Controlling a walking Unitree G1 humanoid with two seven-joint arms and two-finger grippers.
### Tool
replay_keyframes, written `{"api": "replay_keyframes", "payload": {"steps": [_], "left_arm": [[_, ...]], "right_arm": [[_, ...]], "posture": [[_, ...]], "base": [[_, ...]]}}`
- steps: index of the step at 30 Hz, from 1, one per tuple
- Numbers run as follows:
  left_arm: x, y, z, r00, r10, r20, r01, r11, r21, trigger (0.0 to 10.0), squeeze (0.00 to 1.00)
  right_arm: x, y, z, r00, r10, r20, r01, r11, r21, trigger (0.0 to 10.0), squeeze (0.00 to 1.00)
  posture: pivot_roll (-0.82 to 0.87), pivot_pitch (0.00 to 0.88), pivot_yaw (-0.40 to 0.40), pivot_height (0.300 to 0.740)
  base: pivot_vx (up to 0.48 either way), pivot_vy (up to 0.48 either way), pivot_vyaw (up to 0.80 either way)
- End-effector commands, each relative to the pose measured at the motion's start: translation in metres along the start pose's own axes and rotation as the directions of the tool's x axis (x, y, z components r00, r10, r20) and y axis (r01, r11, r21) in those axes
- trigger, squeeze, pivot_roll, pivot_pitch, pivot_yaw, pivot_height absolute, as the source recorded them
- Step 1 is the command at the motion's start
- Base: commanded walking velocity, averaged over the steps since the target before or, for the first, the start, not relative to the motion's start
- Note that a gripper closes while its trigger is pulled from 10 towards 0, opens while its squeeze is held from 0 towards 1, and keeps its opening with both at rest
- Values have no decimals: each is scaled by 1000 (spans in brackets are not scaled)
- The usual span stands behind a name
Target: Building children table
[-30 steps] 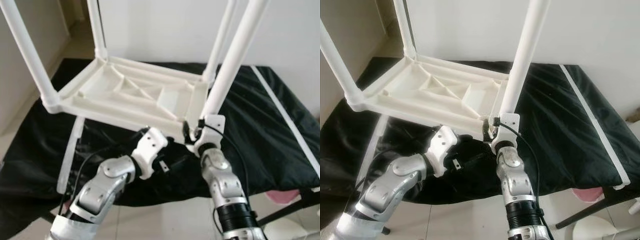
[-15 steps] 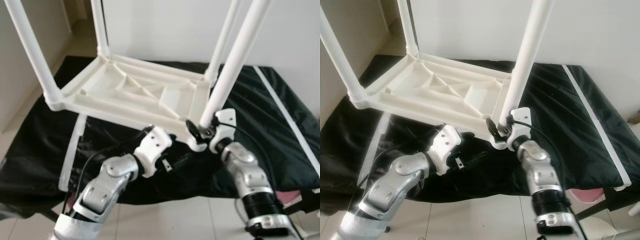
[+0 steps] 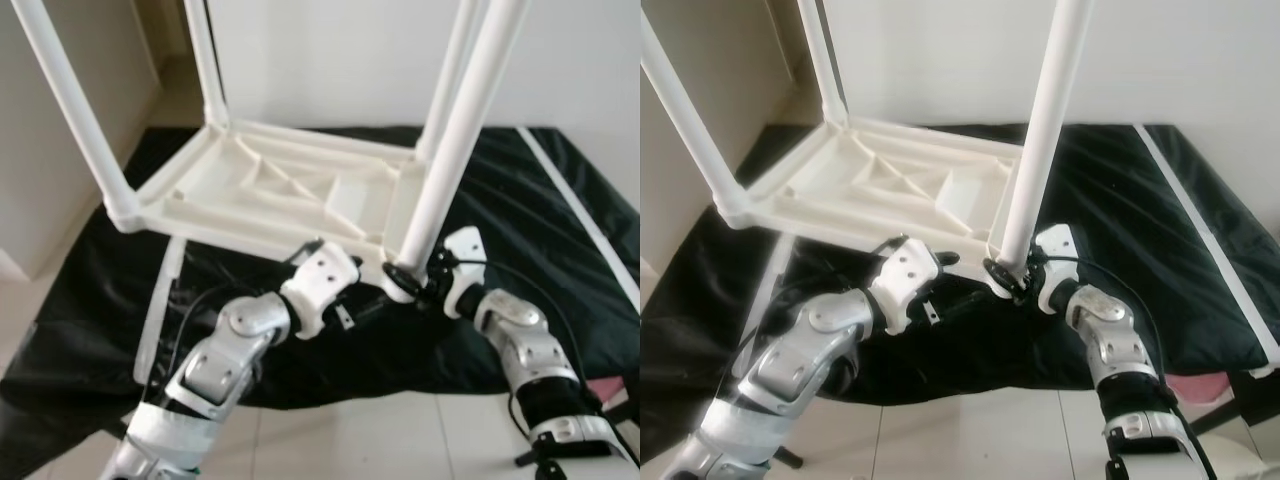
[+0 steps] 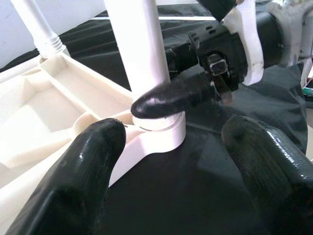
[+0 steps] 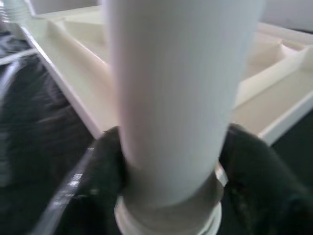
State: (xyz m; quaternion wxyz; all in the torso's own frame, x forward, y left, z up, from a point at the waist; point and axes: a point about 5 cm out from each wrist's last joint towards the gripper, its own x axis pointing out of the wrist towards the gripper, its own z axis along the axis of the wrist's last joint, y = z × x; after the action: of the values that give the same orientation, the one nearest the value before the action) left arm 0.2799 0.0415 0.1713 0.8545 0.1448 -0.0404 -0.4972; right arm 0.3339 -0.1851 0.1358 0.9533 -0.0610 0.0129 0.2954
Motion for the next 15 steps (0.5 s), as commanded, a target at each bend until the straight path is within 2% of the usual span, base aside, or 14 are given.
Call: {"api": "replay_keyframes", "payload": {"steps": [1, 8, 9, 10, 11, 15], "left_arm": [[4, -2, 1, 1000, -16, 1, 16, 1000, 16, 10000, 0], [6, -7, -3, 999, -41, -6, 41, 999, 15, 10000, 0], [7, -8, -3, 999, -47, -4, 47, 999, 16, 10000, 0], [7, -8, -3, 999, -47, -4, 47, 999, 16, 10000, 0], [8, -8, -3, 999, -52, -2, 52, 998, 16, 10000, 0], [9, -9, -4, 998, -62, 8, 61, 998, 18, 10000, 0]], "right_arm": [[-4, -5, -3, 1000, 0, -5, 0, 1000, -7, 0, 0], [-13, -9, -12, 1000, -16, -18, 15, 1000, -13, 0, 0], [-15, -9, -15, 999, -28, -25, 28, 1000, -6, 4196, 0], [-15, -9, -15, 999, -28, -25, 28, 1000, -6, 4196, 0], [-17, -8, -18, 999, -46, -29, 46, 999, 1, 10000, 0], [-21, -4, -25, 994, -103, -41, 103, 995, 13, 10000, 0]], "posture": [[-15, 14, 40, 740], [-35, 18, 54, 740], [-39, 19, 56, 740], [-39, 19, 56, 740], [-46, 19, 56, 740], [-59, 20, 60, 740]], "base": [[0, 0, 0], [0, 0, 0], [0, 0, 0], [0, 0, 0], [0, 0, 0], [0, 0, 0]]}}
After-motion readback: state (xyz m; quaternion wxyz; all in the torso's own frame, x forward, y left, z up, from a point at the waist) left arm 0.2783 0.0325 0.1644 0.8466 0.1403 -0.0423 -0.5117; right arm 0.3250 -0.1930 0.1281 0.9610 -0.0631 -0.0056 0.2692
